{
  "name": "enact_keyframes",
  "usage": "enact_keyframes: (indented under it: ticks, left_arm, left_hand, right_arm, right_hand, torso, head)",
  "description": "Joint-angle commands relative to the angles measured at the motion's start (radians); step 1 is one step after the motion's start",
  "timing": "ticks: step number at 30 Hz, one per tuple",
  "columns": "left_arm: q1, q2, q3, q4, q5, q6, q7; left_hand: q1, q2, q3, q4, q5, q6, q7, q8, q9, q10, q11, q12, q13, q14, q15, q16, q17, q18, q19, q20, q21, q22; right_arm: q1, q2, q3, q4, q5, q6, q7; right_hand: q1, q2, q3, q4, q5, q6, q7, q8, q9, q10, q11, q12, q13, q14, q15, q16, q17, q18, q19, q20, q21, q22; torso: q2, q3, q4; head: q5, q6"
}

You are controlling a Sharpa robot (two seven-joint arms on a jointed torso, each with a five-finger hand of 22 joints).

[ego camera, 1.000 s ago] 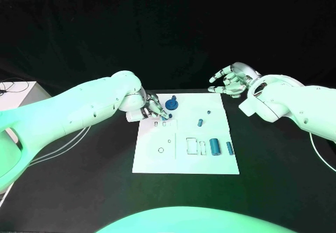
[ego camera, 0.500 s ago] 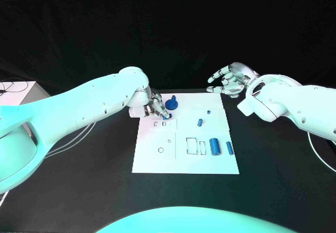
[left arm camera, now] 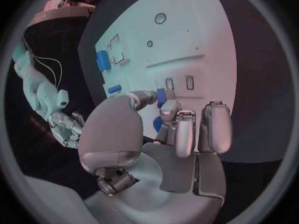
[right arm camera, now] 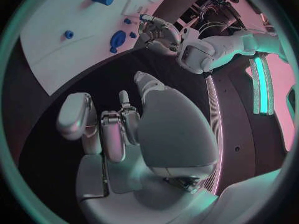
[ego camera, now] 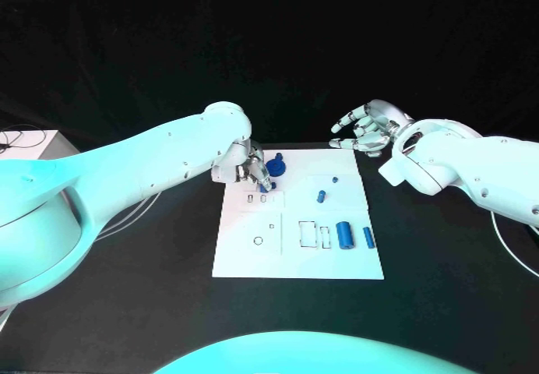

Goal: Assemble the parts on the task board

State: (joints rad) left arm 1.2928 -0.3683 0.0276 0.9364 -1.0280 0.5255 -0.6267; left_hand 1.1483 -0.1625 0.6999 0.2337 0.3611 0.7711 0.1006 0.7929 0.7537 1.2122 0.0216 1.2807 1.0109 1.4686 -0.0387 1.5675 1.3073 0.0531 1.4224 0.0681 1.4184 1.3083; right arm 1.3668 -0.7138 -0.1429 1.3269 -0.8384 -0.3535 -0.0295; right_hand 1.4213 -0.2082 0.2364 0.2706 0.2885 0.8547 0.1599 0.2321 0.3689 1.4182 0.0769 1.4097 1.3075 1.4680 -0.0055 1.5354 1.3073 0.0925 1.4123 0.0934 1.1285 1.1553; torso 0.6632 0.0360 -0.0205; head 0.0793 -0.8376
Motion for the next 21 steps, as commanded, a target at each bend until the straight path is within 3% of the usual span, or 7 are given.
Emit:
enact_keyframes:
  ticks: [1, 3, 4, 6, 13, 21]
  left_arm:
    - [0.004, 0.01, -0.002, -0.012, -0.018, 0.086, -0.007]
    - [0.005, 0.014, -0.003, -0.018, -0.012, 0.096, -0.008]
    - [0.005, 0.017, -0.003, -0.022, -0.007, 0.108, -0.008]
    - [0.006, 0.019, -0.005, -0.025, 0.001, 0.124, -0.01]
    - [0.007, 0.027, -0.014, -0.036, 0.019, 0.17, -0.013]
    - [0.007, 0.038, -0.028, -0.044, 0.034, 0.158, -0.013]
  left_hand:
    - [-0.001, -0.011, 0.248, -0.256, 0.014, 0.011, -0.001, -0.01, -0.002, 0.012, -0.001, 0.005, 0.005, 0.102, -0.003, 0.003, 0.263, 0.008, 0.009, -0.001, 0.004, 0.017]
    - [-0.004, -0.015, 0.239, -0.258, 0.047, 0.025, -0.004, -0.021, -0.003, 0.023, -0.003, 0.009, 0.015, 0.102, -0.005, 0.003, 0.263, 0.007, 0.011, -0.002, 0.007, 0.021]
    - [-0.007, -0.016, 0.227, -0.258, 0.082, 0.034, -0.005, -0.029, -0.002, 0.029, -0.005, 0.01, 0.018, 0.102, -0.007, 0.003, 0.263, 0.006, 0.014, -0.004, 0.009, 0.025]
    - [-0.008, -0.017, 0.217, -0.261, 0.106, 0.04, -0.007, -0.036, 0.0, 0.036, -0.007, 0.013, 0.027, 0.102, -0.008, 0.003, 0.263, 0.005, 0.015, -0.005, 0.011, 0.028]
    - [-0.008, -0.019, 0.209, -0.264, 0.119, 0.047, -0.009, -0.04, 0.001, 0.045, -0.008, 0.018, 0.037, 0.102, -0.009, 0.003, 0.263, 0.004, 0.017, -0.006, 0.013, 0.031]
    - [-0.008, -0.02, 0.206, -0.265, 0.122, 0.05, -0.009, -0.042, 0.001, 0.048, -0.009, 0.02, 0.041, 0.102, -0.01, 0.003, 0.263, 0.004, 0.018, -0.007, 0.014, 0.033]
  right_arm:
    - [0.0, 0.002, 0.0, 0.0, -0.008, 0.014, 0.005]
    - [0.0, 0.003, 0.0, 0.0, -0.008, 0.014, 0.004]
    - [0.0, 0.003, 0.0, 0.0, -0.008, 0.014, 0.004]
    - [0.0, 0.004, 0.0, 0.0, -0.008, 0.015, 0.004]
    - [0.0, 0.005, 0.0, 0.0, -0.009, 0.015, 0.002]
    - [0.0, 0.007, 0.0, 0.0, -0.01, 0.015, 0.002]
  right_hand:
    - [-0.009, -0.001, 0.006, -0.002, 0.005, -0.008, 0.002, 0.004, 0.001, -0.004, -0.002, -0.001, 0.08, 0.08, 0.002, -0.007, 0.167, 0.007, -0.006, 0.002, -0.006, -0.001]
    - [-0.009, -0.002, 0.007, -0.002, 0.005, -0.009, 0.002, 0.004, 0.001, -0.004, -0.002, -0.002, 0.08, 0.08, 0.002, -0.008, 0.165, 0.008, -0.007, 0.002, -0.008, -0.002]
    - [-0.009, -0.002, 0.007, -0.002, 0.005, -0.009, 0.002, 0.004, 0.001, -0.004, -0.002, -0.002, 0.08, 0.08, 0.002, -0.008, 0.165, 0.008, -0.007, 0.002, -0.008, -0.002]
    - [-0.009, -0.002, 0.007, -0.002, 0.005, -0.009, 0.002, 0.004, 0.001, -0.004, -0.002, -0.002, 0.08, 0.08, 0.002, -0.008, 0.165, 0.008, -0.007, 0.002, -0.008, -0.002]
    - [-0.009, -0.002, 0.007, -0.002, 0.005, -0.009, 0.002, 0.004, 0.001, -0.004, -0.002, -0.002, 0.08, 0.08, 0.002, -0.008, 0.165, 0.008, -0.007, 0.002, -0.008, -0.002]
    - [-0.009, -0.002, 0.007, -0.002, 0.005, -0.009, 0.002, 0.004, 0.001, -0.004, -0.002, -0.002, 0.08, 0.08, 0.002, -0.008, 0.165, 0.008, -0.007, 0.002, -0.008, -0.002]
  torso:
    - [0.0, 0.0003, 0.0019]
    - [0.0, 0.0002, 0.002]
    - [0.0, 0.0004, 0.0019]
    - [0.0, 0.0006, 0.0019]
    - [0.001, 0.0003, 0.0018]
    - [0.002, -0.0002, 0.0009]
  head:
    - [-0.002, 0.0]
    - [-0.001, 0.0]
    - [-0.001, -0.001]
    - [-0.001, -0.002]
    - [-0.001, -0.003]
    - [-0.001, -0.005]
